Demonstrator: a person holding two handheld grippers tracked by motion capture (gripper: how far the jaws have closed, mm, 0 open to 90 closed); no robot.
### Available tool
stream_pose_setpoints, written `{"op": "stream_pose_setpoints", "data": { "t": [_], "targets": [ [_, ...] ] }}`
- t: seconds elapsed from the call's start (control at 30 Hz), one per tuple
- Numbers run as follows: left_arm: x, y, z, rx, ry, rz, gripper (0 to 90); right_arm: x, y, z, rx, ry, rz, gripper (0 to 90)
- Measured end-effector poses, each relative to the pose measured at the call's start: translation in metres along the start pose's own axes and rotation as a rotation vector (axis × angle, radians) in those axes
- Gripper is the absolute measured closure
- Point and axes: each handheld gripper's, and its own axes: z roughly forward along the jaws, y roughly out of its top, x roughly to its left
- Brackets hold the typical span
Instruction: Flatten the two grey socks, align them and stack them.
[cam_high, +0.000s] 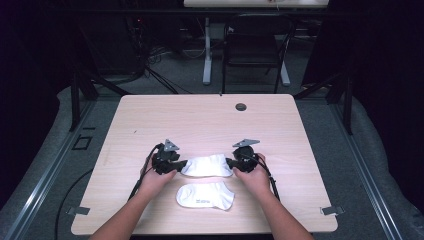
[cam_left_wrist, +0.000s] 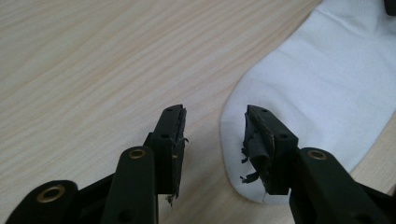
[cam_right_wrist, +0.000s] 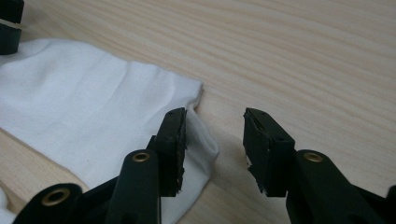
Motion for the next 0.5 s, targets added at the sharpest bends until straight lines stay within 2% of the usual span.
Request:
{"op": "stream_pose_setpoints", "data": {
  "t": [0.17, 0.4, 0.5],
  "targets": [
    [-0.0046, -0.0004, 0.0031, 0.021, -0.002, 0.028, 60.6, -0.0001, -0.0013, 0.002, 0.005, 0.007, 0.002, 59.4],
    [-0.0041, -0.0019, 0.0043, 0.014, -0.018, 0.015, 64.0, 0.0011, -0.0032, 0.0043, 0.017, 0.008, -0.007, 63.0],
    [-0.0034, -0.0054, 0.0044, -0.011, -0.028, -0.005, 66.7, 0.0015, -0.0036, 0.0044, 0.018, 0.011, -0.017, 65.2]
  ]
}}
